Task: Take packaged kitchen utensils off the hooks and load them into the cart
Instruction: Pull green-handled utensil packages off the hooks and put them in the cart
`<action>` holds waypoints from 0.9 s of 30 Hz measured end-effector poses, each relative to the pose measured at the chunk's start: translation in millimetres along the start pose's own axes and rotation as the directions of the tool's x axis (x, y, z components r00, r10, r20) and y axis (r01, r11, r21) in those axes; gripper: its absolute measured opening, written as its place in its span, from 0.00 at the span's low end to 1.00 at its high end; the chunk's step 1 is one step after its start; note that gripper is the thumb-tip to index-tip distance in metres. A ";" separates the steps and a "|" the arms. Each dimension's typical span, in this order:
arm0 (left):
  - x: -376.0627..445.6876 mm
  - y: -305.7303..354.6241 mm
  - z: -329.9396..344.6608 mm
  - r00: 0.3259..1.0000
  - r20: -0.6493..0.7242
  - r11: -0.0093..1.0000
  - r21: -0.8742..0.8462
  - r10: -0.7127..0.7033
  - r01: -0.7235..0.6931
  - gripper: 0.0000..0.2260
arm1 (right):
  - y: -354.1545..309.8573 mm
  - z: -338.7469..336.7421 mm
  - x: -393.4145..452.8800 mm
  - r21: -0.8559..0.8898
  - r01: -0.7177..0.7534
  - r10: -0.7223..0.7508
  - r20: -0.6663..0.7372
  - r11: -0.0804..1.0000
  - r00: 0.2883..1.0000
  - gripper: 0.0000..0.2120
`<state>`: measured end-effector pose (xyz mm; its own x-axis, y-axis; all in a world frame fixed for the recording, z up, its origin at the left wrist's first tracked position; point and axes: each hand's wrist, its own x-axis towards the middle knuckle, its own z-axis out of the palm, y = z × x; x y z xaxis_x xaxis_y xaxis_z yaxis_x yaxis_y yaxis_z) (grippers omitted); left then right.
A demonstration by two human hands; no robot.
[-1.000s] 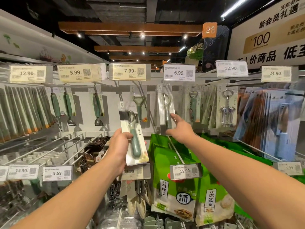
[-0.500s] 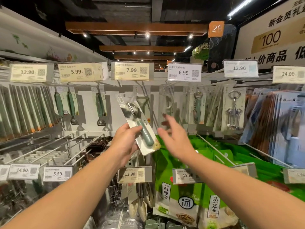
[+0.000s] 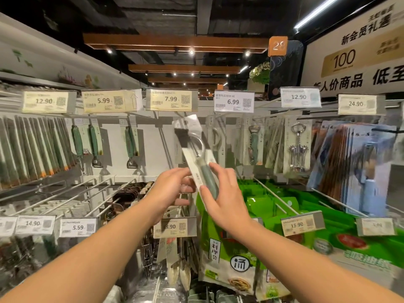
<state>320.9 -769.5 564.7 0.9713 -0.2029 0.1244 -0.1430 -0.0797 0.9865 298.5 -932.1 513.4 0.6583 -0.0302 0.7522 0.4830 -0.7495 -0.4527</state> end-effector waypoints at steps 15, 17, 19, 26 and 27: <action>-15.8 -1.0 -30.2 0.982 0.052 0.219 0.971 0.182 -0.092 0.20 | 15.5 -37.6 -24.5 0.018 0.013 -0.008 -0.237 1.000 0.971 0.26; -16.0 -3.4 -30.1 0.985 0.057 0.204 0.975 0.164 -0.091 0.20 | 12.7 -37.7 -20.1 0.026 -0.035 0.040 -0.225 0.999 0.974 0.27; -15.5 -5.6 -30.3 0.985 0.063 0.201 0.975 0.161 -0.095 0.20 | 11.4 -39.3 -15.7 0.038 -0.084 0.090 -0.205 0.996 0.975 0.27; -9.9 -5.1 -33.5 0.982 0.066 0.221 0.970 0.175 -0.105 0.18 | 10.5 -35.9 3.2 0.074 -0.271 0.273 -0.017 0.960 0.962 0.32; -8.2 -5.4 -34.2 0.982 0.068 0.222 0.969 0.177 -0.107 0.18 | 11.9 -35.6 10.8 0.061 -0.302 0.301 0.030 0.951 0.953 0.35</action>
<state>320.2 -734.1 562.0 0.9155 -0.2793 0.2896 -0.3198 -0.9419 0.1028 290.8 -964.9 533.1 0.7900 -0.2348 0.5663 0.2958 -0.6632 -0.6875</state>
